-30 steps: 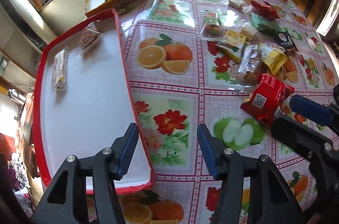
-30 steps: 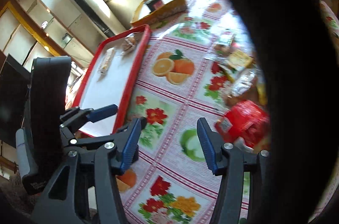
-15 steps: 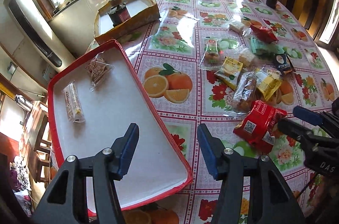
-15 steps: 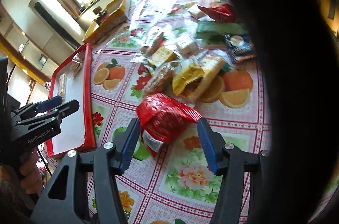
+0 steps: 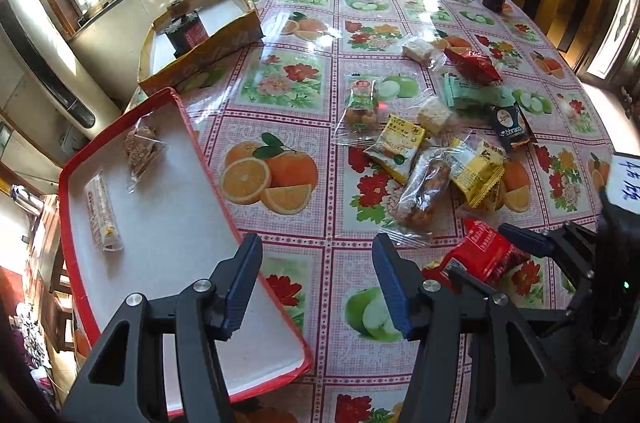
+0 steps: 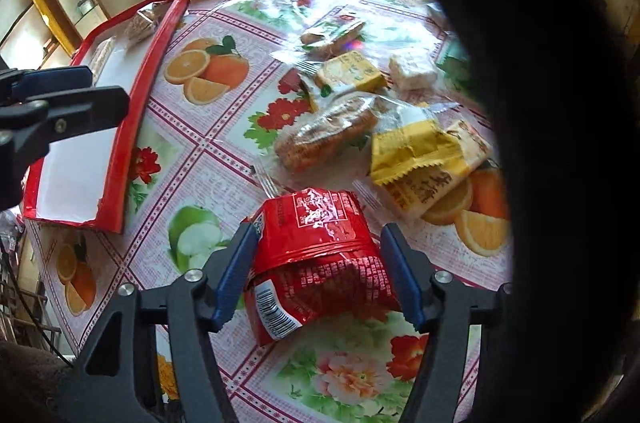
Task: Organize snacks
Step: 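Grasp the red snack bag with the right tool, then grasp the brown peanut bar with the left tool, then carry the peanut bar and red bag into the red tray and open both tools, then lift both tools out of the tray back toward the snack pile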
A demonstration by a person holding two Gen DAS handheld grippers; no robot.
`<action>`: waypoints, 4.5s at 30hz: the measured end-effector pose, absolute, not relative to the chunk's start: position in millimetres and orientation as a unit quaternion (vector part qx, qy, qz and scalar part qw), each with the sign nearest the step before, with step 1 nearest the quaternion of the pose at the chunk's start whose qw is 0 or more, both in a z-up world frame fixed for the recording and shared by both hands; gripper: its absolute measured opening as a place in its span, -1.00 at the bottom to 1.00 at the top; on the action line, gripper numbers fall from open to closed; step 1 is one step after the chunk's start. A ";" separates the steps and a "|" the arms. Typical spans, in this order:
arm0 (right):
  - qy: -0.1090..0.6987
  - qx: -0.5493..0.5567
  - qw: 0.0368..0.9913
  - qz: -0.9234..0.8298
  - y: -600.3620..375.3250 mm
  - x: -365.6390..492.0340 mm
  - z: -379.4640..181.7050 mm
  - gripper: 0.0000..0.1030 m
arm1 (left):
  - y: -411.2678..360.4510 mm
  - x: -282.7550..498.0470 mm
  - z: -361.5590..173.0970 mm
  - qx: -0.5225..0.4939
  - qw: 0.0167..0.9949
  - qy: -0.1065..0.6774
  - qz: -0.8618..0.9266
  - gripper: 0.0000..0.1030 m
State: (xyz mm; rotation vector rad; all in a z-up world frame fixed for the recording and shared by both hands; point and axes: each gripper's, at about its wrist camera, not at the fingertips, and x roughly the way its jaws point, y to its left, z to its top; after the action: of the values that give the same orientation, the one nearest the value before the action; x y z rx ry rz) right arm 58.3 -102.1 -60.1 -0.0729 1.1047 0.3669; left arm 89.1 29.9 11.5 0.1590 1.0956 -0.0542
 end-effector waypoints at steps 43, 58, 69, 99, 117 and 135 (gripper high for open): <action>0.521 0.012 0.845 0.119 -156.6 30.9 -66.5 0.19 | -27.0 144.7 -56.6 0.093 0.753 0.630 -0.166 -0.34; 0.505 0.020 0.854 0.121 -153.0 -12.2 -48.5 0.19 | 11.8 36.1 -49.6 0.057 0.761 0.625 -0.168 -0.33; 0.508 0.015 0.853 0.120 -141.8 -18.7 -42.0 0.19 | 56.6 2.6 -21.1 0.044 0.775 0.605 -0.176 -0.33; 0.435 -0.074 0.840 0.317 83.1 55.8 32.7 0.20 | 222.8 38.9 17.0 -0.066 0.826 0.559 0.021 -0.33; 0.471 -0.073 0.819 0.318 148.5 125.8 -8.9 0.21 | 277.2 90.2 -18.4 -0.086 0.798 0.591 0.086 -0.33; 0.477 -0.060 0.817 0.319 142.4 129.9 -3.9 0.41 | 264.3 89.1 -9.8 -0.059 0.806 0.579 0.108 -0.19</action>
State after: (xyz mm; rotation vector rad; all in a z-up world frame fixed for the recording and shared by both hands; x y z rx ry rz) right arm 129.9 142.4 -3.9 -0.1274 1.0164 0.6799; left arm 89.1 264.3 -9.8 -0.1270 1.2398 0.2321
